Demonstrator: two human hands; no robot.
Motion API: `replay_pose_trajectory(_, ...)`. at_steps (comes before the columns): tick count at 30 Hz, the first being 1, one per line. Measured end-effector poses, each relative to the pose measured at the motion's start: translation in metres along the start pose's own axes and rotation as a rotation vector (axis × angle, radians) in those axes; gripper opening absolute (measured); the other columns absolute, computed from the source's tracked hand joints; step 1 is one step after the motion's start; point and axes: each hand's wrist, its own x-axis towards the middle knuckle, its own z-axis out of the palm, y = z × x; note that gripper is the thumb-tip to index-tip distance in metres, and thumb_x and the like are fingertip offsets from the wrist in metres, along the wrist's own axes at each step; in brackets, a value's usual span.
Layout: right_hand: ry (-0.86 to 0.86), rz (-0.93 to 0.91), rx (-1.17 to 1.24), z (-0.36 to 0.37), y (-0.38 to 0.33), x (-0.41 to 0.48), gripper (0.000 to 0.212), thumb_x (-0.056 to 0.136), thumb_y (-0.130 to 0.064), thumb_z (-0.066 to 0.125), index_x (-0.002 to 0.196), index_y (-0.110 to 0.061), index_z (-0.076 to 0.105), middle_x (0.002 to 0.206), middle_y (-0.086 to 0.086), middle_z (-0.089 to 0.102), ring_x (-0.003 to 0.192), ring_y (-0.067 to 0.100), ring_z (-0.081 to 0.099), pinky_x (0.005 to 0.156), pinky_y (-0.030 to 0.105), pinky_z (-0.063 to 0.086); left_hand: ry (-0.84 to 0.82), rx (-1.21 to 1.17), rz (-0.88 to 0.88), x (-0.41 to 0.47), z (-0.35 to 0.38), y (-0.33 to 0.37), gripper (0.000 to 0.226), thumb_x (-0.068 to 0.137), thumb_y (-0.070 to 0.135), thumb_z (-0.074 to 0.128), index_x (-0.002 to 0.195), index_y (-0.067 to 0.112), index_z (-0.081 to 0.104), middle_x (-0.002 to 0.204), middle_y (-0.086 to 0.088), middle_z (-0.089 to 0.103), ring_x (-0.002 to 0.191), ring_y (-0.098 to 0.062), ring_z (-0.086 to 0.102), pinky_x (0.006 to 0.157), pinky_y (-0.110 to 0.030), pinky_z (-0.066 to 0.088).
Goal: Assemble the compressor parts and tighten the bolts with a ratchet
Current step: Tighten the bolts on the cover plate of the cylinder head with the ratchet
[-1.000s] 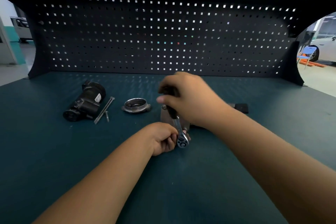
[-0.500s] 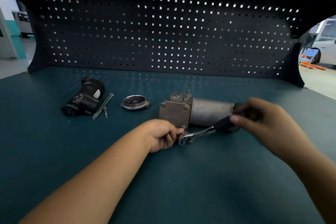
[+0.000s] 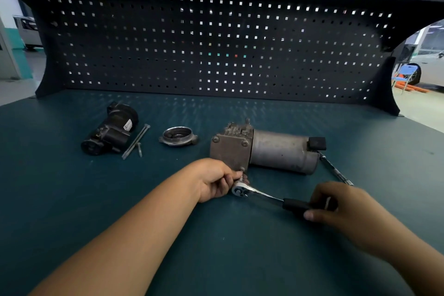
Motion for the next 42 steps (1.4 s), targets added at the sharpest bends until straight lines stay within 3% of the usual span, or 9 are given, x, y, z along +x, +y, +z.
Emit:
replay_pose_trajectory(6, 0.275, -0.145, 0.177, -0.049, -0.051, 0.019, 0.018, 0.067, -0.034, 0.075, 0.069, -0.021, 0.063, 0.063, -0.007, 0.059, 0.053, 0.0, 0.051, 0.048, 0.012, 0.038, 0.027, -0.005, 0.032, -0.001, 0.0, -0.001, 0.019, 0.092, 0.002, 0.051, 0.074, 0.003, 0.056, 0.064, -0.001, 0.049, 0.026, 0.0, 0.038, 0.028, -0.007, 0.027)
replay_pose_trajectory(10, 0.266, -0.386, 0.102, -0.039, -0.122, 0.049, 0.018, 0.078, -0.036, 0.07, 0.08, -0.02, 0.06, 0.08, -0.012, 0.053, 0.073, 0.008, 0.048, 0.055, 0.019, 0.032, 0.025, -0.006, 0.033, -0.001, -0.001, 0.0, 0.02, 0.092, -0.004, 0.042, 0.078, 0.003, 0.054, 0.082, -0.005, 0.055, 0.026, 0.0, 0.038, 0.028, -0.008, 0.027)
replay_pose_trajectory(15, 0.092, -0.519, -0.034, -0.003, -0.177, 0.089, 0.027, 0.09, -0.03, 0.061, 0.11, -0.013, 0.06, 0.109, 0.005, 0.059, 0.101, 0.021, 0.053, 0.085, 0.032, 0.044, 0.005, 0.009, 0.114, -0.007, 0.001, -0.001, 0.065, 0.091, -0.008, 0.027, 0.039, 0.009, 0.061, 0.039, 0.002, 0.055, 0.025, 0.001, 0.034, 0.03, -0.005, 0.024)
replay_pose_trajectory(18, 0.062, -0.514, -0.011, 0.005, -0.177, 0.091, 0.027, 0.092, -0.033, 0.056, 0.113, -0.017, 0.057, 0.109, 0.004, 0.063, 0.101, 0.024, 0.056, 0.086, 0.039, 0.047, -0.005, 0.028, 0.124, -0.01, 0.001, -0.001, 0.075, 0.092, -0.006, 0.026, 0.026, 0.01, 0.056, 0.037, 0.005, 0.052, 0.025, 0.0, 0.034, 0.031, -0.004, 0.024)
replay_pose_trajectory(22, 0.214, -0.466, 0.134, -0.016, -0.147, 0.083, 0.019, 0.09, -0.036, 0.059, 0.099, -0.019, 0.061, 0.092, -0.002, 0.065, 0.077, 0.012, 0.056, 0.073, 0.029, 0.046, 0.014, -0.018, 0.044, -0.003, -0.002, 0.001, 0.032, 0.095, -0.001, 0.038, 0.071, 0.007, 0.058, 0.073, -0.001, 0.054, 0.025, 0.0, 0.036, 0.027, -0.007, 0.026)
replay_pose_trajectory(25, 0.282, -0.439, 0.218, -0.031, -0.118, 0.067, 0.014, 0.088, -0.038, 0.059, 0.091, -0.024, 0.061, 0.079, -0.009, 0.061, 0.065, -0.001, 0.049, 0.062, 0.02, 0.04, 0.043, -0.026, 0.045, -0.001, -0.003, 0.001, 0.021, 0.092, 0.001, 0.048, 0.073, 0.005, 0.052, 0.06, 0.0, 0.048, 0.026, 0.0, 0.037, 0.027, -0.008, 0.027)
replay_pose_trajectory(29, 0.304, -0.483, 0.148, -0.025, -0.104, 0.044, 0.02, 0.087, -0.035, 0.056, 0.098, -0.018, 0.061, 0.08, -0.009, 0.057, 0.064, 0.006, 0.043, 0.062, 0.024, 0.032, 0.043, 0.015, 0.065, -0.003, -0.001, -0.001, 0.021, 0.091, -0.003, 0.048, 0.071, 0.004, 0.051, 0.044, 0.0, 0.049, 0.028, -0.001, 0.039, 0.028, -0.008, 0.029)
replay_pose_trajectory(33, 0.379, -0.41, 0.261, -0.023, -0.095, 0.039, 0.006, 0.088, -0.032, 0.057, 0.086, -0.027, 0.054, 0.064, -0.016, 0.051, 0.063, -0.006, 0.049, 0.058, 0.009, 0.036, 0.037, 0.031, 0.066, -0.006, 0.0, -0.003, 0.022, 0.091, -0.003, 0.05, 0.07, 0.004, 0.054, 0.055, -0.001, 0.05, 0.028, 0.0, 0.04, 0.029, -0.007, 0.03)
replay_pose_trajectory(42, 0.348, -0.151, 0.625, -0.009, -0.013, 0.016, 0.015, 0.088, -0.012, 0.06, 0.075, -0.019, 0.06, 0.062, 0.006, 0.061, 0.052, 0.008, 0.052, 0.054, 0.016, 0.042, 0.005, 0.017, 0.044, 0.0, -0.003, -0.001, 0.015, 0.091, 0.001, 0.053, 0.076, 0.003, 0.056, 0.05, 0.0, 0.054, 0.027, 0.0, 0.038, 0.028, -0.007, 0.028)
